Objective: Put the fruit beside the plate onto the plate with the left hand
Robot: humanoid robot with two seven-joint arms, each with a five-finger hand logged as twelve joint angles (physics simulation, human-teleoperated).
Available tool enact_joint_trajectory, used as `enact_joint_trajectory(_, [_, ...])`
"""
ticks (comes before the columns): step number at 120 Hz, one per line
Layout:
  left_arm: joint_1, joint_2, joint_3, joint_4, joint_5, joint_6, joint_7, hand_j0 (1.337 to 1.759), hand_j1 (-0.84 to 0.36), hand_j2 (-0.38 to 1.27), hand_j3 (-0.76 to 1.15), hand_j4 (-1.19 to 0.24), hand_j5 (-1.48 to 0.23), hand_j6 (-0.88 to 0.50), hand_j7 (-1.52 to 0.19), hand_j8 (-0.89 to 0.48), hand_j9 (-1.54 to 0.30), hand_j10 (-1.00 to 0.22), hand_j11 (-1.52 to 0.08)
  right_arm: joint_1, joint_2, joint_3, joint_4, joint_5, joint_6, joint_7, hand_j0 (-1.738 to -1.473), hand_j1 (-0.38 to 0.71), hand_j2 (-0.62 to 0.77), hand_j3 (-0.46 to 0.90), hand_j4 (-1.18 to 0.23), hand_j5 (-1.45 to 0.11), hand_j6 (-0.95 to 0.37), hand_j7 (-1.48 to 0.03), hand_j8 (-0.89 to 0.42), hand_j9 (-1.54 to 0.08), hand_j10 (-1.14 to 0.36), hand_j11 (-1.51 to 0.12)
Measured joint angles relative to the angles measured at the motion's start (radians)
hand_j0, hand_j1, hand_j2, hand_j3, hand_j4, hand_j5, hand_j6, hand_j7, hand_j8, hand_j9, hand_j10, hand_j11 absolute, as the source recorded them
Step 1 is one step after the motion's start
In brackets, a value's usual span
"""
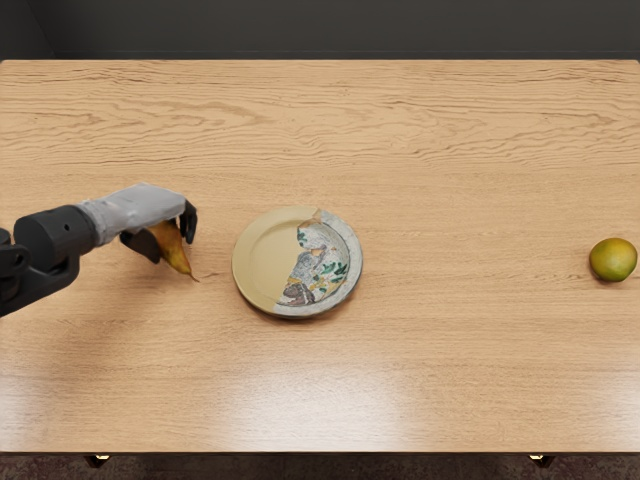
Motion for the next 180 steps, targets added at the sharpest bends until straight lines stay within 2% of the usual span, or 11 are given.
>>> enact_joint_trajectory(20, [-0.003, 0.0, -0.049, -0.012, -0.019, -0.01, -0.019, 1.657, -0.33, 0.49, 0.01, -0.69, -0.89, -0.56, -0.89, -0.53, -0.91, -0.69, -0.91, 0.0, 0.0, 0.0, 0.0, 0.0, 0.0, 0.0, -1.658, -0.35, 0.0, 0.0, 0.0, 0.0, 0.0, 0.0, 0.0, 0.0, 0.0, 0.0])
enact_joint_trajectory(42, [-0.012, 0.002, -0.098, -0.03, -0.055, -0.056, -0.07, 1.657, -0.34, 0.56, 0.0, -0.69, -0.89, -0.58, -0.89, -0.56, -0.9, -0.69, -0.9, 0.0, 0.0, 0.0, 0.0, 0.0, 0.0, 0.0, -1.658, -0.35, 0.0, 0.0, 0.0, 0.0, 0.0, 0.0, 0.0, 0.0, 0.0, 0.0])
enact_joint_trajectory(57, [-0.014, 0.002, -0.134, -0.04, -0.084, -0.112, -0.101, 1.657, -0.32, 0.53, 0.0, -0.69, -0.89, -0.59, -0.89, -0.57, -0.9, -0.68, -0.9, 0.0, 0.0, 0.0, 0.0, 0.0, 0.0, 0.0, -1.658, -0.35, 0.0, 0.0, 0.0, 0.0, 0.0, 0.0, 0.0, 0.0, 0.0, 0.0])
enact_joint_trajectory(70, [-0.014, -0.001, -0.159, -0.045, -0.103, -0.15, -0.115, 1.657, -0.31, 0.51, 0.0, -0.69, -0.89, -0.59, -0.88, -0.57, -0.9, -0.68, -0.9, 0.0, 0.0, 0.0, 0.0, 0.0, 0.0, 0.0, -1.658, -0.35, 0.0, 0.0, 0.0, 0.0, 0.0, 0.0, 0.0, 0.0, 0.0, 0.0])
enact_joint_trajectory(83, [-0.015, -0.007, -0.182, -0.048, -0.115, -0.178, -0.12, 1.657, -0.3, 0.46, 0.0, -0.69, -0.88, -0.59, -0.88, -0.57, -0.9, -0.68, -0.9, 0.0, 0.0, 0.0, 0.0, 0.0, 0.0, 0.0, -1.658, -0.35, 0.0, 0.0, 0.0, 0.0, 0.0, 0.0, 0.0, 0.0, 0.0, 0.0])
enact_joint_trajectory(138, [-0.02, -0.106, -0.214, -0.047, -0.145, -0.218, -0.115, 1.657, -0.33, 0.51, 0.0, -0.69, -0.88, -0.58, -0.88, -0.56, -0.9, -0.68, -0.9, 0.0, 0.0, 0.0, 0.0, 0.0, 0.0, 0.0, -1.658, -0.35, 0.0, 0.0, 0.0, 0.0, 0.0, 0.0, 0.0, 0.0, 0.0, 0.0])
enact_joint_trajectory(180, [-0.016, -0.17, -0.217, -0.011, -0.148, -0.219, -0.112, 1.657, -0.34, 0.53, 0.0, -0.69, -0.88, -0.58, -0.88, -0.56, -0.9, -0.68, -0.9, 0.0, 0.0, 0.0, 0.0, 0.0, 0.0, 0.0, -1.658, -0.35, 0.0, 0.0, 0.0, 0.0, 0.0, 0.0, 0.0, 0.0, 0.0, 0.0])
